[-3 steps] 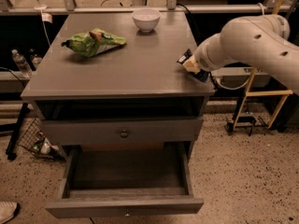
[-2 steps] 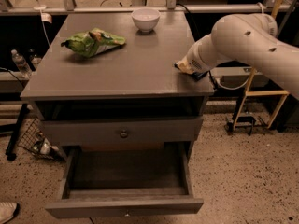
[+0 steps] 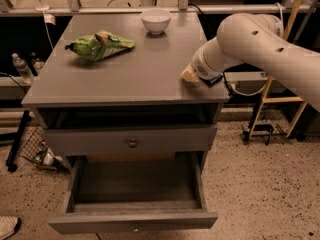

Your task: Pick rxbar blueberry from middle drawer and place on counter

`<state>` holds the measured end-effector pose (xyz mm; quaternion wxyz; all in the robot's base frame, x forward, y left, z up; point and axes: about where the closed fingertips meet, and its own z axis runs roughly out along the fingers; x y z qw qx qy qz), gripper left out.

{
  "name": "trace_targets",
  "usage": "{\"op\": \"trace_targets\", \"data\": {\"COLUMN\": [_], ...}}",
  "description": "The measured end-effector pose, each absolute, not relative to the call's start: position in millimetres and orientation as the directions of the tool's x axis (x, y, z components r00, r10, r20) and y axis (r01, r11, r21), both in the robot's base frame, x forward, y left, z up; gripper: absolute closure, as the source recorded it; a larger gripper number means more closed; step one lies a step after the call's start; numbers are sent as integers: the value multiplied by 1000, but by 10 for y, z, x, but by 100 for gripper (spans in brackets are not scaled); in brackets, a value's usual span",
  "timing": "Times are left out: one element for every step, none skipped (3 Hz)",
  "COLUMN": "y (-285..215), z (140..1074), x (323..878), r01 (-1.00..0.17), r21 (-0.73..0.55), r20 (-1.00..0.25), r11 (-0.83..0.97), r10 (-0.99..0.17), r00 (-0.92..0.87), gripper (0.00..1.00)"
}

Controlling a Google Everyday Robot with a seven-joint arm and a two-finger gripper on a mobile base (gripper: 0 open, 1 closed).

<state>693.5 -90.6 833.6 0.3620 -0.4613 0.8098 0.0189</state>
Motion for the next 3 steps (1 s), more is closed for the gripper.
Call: {"op": "trace_targets", "data": {"y": [-887, -876, -862], "z": [8320, 8310, 8355], "x": [6934, 6933, 6944], "r01": [-764, -765, -765], "r21": [-302, -301, -303], "r20": [-603, -602, -608], "r11": [571, 569, 568], "r10": [-735, -736, -734], "r00": [-312, -311, -304], "gripper": [46, 23, 1]}}
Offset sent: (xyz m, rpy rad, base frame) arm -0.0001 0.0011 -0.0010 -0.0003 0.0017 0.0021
